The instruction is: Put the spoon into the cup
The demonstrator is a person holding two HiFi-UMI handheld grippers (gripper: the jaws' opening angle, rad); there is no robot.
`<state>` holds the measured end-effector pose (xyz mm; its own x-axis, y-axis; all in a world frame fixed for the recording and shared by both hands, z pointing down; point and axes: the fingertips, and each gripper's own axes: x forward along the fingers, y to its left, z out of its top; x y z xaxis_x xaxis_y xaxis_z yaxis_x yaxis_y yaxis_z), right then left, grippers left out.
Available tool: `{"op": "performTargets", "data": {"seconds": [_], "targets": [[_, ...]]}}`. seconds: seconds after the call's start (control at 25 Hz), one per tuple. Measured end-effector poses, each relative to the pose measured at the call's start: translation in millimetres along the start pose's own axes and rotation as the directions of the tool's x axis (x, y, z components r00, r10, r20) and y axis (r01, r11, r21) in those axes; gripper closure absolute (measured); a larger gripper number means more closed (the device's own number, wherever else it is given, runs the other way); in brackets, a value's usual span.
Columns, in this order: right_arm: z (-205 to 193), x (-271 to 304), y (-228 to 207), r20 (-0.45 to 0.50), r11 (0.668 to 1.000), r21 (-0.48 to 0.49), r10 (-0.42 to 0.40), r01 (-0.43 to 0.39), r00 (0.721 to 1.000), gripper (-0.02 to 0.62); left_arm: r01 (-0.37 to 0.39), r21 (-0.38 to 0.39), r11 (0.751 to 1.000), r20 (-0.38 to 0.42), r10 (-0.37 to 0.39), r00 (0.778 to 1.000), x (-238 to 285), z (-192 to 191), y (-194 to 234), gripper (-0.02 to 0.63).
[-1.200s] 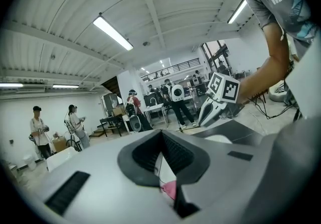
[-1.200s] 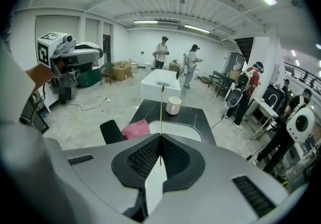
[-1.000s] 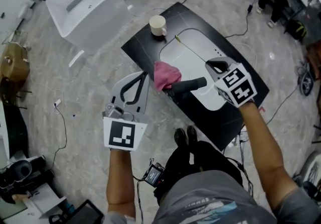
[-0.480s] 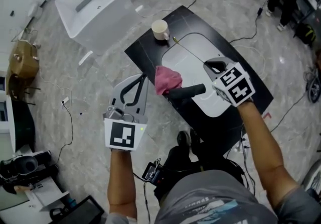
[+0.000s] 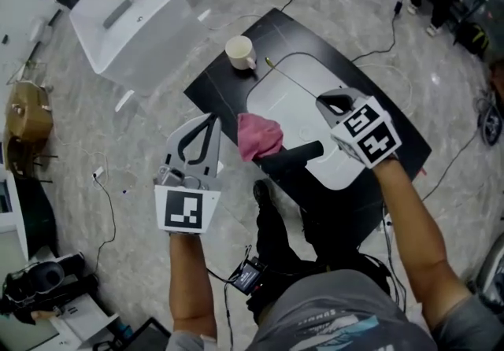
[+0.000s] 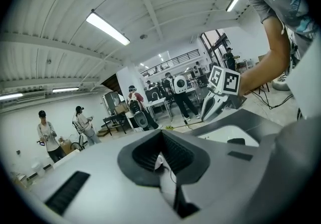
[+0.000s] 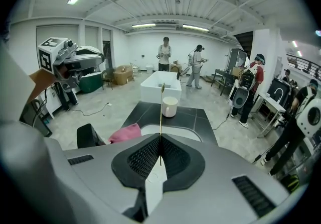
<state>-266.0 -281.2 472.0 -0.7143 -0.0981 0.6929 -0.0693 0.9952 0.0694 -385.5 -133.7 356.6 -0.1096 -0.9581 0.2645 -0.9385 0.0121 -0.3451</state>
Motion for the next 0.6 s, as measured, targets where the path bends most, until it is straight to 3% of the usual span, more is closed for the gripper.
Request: {"op": "performTargets", "data": {"seconds": [0.2, 0.6], "targets": [[9.5, 22.7, -2.8, -0.025, 1.0, 0.02, -0.015, 0.015, 1.0, 0.563, 0.03, 0.001, 1.0, 0.028, -0.03, 0.999, 23.1, -12.5, 21.7, 0.604], [32.8, 74.0, -13.0, -0.077, 0.999, 0.036, -0.017, 0.02, 0.997, 0.563, 0.093, -0.032, 0.995, 0.011, -0.092, 0.996, 56.6, -48.5, 55.5, 0.604]]}}
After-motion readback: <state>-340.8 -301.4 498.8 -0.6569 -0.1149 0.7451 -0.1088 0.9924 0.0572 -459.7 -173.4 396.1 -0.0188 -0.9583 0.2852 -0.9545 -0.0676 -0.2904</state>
